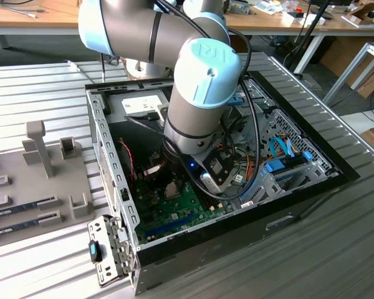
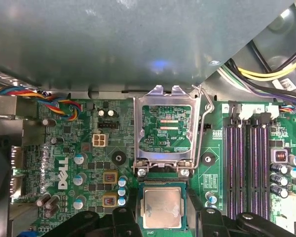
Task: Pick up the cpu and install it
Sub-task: 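Place the cpu into insertion slot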
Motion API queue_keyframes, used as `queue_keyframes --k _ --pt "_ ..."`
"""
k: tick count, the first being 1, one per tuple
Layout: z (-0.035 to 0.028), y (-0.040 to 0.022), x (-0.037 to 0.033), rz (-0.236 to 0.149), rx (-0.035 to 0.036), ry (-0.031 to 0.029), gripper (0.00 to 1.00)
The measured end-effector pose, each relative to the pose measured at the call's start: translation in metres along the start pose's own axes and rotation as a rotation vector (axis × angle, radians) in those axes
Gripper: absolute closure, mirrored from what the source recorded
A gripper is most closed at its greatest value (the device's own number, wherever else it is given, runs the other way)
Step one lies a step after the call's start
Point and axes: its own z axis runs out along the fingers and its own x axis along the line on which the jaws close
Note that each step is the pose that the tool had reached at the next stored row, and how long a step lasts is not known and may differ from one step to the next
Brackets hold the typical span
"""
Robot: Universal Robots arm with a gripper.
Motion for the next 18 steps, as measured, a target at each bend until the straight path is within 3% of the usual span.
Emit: queue_keyframes --k 3,7,10,18 --pt "0.0006 -0.0001 0.0 0.0 0.0068 0.0 0.53" --pt "0.0014 -0.0001 -0.0009 -0.001 0.0248 0.0 0.53" --pt "0.0017 -0.0001 -0.0019 -0.001 0.0311 0.0001 0.53" --pt "0.003 0.0018 -0.0025 -0.001 0.0313 -0.0001 0.53"
